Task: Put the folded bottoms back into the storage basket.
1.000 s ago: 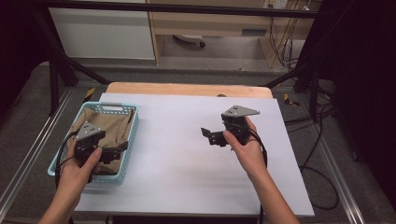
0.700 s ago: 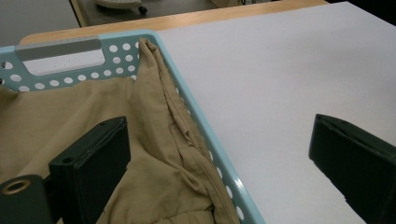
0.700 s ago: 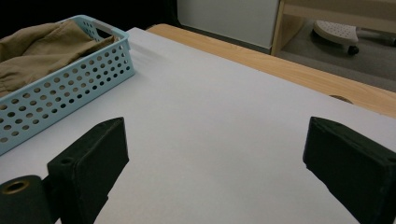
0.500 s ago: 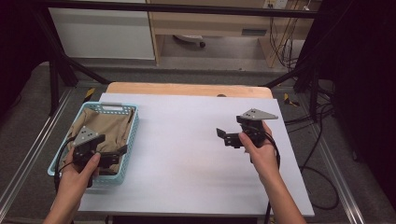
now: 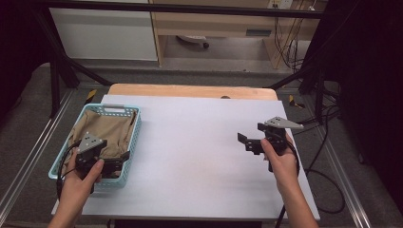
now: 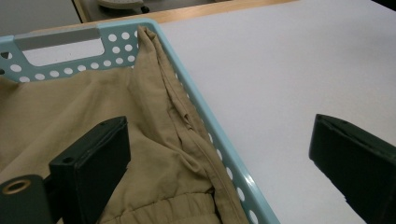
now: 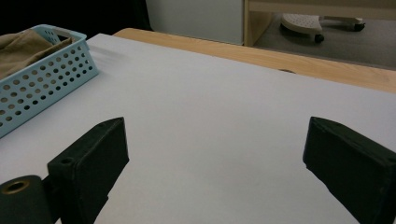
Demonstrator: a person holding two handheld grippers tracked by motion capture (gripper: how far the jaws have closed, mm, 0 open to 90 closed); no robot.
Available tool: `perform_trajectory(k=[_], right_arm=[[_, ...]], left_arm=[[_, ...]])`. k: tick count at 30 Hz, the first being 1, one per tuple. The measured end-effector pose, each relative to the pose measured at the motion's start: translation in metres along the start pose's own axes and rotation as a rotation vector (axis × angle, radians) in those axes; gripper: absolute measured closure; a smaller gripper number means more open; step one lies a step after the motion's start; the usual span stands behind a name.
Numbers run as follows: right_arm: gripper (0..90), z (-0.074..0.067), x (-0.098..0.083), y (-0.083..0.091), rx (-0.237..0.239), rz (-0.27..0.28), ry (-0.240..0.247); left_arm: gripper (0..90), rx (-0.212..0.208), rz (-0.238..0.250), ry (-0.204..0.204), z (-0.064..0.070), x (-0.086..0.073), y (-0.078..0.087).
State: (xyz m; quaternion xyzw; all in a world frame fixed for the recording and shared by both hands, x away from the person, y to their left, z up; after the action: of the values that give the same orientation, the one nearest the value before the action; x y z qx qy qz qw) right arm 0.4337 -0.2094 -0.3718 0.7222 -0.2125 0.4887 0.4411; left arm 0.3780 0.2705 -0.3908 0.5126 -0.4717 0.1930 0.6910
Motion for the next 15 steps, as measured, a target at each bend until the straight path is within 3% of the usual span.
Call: perform_trajectory(k=[7, 15], right_arm=[[8.0, 0.019, -0.017, 0.012, -0.029, 0.009, -0.049], [8.3, 0.031, -0.038, 0.025, -0.054, 0.014, -0.093]], left_arm=[[5.7, -0.003, -0.006, 0.0, 0.001, -0.005, 0.0], [5.7, -0.003, -0.01, -0.001, 0.001, -0.006, 0.001]])
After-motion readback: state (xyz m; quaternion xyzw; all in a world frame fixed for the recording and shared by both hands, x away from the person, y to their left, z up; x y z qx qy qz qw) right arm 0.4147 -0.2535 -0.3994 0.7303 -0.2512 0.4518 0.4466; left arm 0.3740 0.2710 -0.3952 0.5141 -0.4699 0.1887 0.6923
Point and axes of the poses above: each handheld gripper's, and its own axes: y roughly backward along the jaws, x roughly out of its top, z roughly to its right, the point moved 4 cm from there along -y, roughly forward along the jaws
